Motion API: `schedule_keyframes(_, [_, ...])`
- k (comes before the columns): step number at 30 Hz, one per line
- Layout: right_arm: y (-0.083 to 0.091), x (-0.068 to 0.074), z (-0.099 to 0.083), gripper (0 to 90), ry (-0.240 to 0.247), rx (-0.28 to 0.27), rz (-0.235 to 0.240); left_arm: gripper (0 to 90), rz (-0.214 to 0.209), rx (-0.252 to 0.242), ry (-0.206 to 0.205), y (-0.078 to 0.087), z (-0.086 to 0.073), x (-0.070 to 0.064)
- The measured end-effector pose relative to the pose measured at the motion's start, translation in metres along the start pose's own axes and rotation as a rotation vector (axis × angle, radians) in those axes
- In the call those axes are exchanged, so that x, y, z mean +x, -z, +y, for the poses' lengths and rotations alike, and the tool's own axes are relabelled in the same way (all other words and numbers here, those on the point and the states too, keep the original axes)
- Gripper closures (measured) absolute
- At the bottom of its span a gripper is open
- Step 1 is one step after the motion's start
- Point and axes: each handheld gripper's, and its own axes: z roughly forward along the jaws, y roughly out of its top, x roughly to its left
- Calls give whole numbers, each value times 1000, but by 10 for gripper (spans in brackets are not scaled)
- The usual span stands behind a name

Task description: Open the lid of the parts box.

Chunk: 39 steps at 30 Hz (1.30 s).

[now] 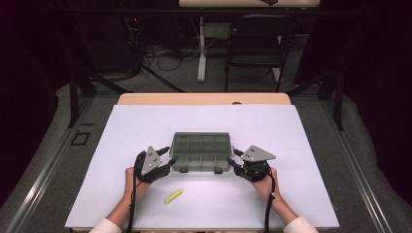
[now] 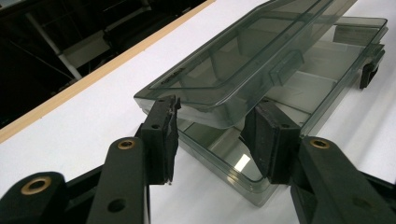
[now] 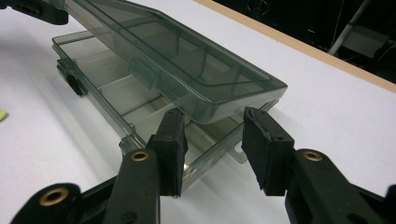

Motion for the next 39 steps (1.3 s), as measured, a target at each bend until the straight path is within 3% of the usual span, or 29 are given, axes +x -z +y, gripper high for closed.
schedule_keyframes(7, [-1, 0, 5, 626, 11, -4, 1, 585, -4, -4, 3, 0, 2, 2])
schedule_keyframes(22, [2, -6, 13, 654, -2, -11, 11, 604, -24, -8, 62, 6, 9, 4])
schedule_keyframes(29, [-1, -6, 15, 617, 11, -5, -5, 504, -10, 14, 51, 3, 11, 11])
schedule_keyframes(31, [-1, -7, 15, 615, 15, 0, -14, 504, -23, 4, 67, 1, 10, 16])
schedule_keyframes(39, [0, -10, 17, 624, 13, -3, -8, 560, -96, -15, 18, -2, 14, 22])
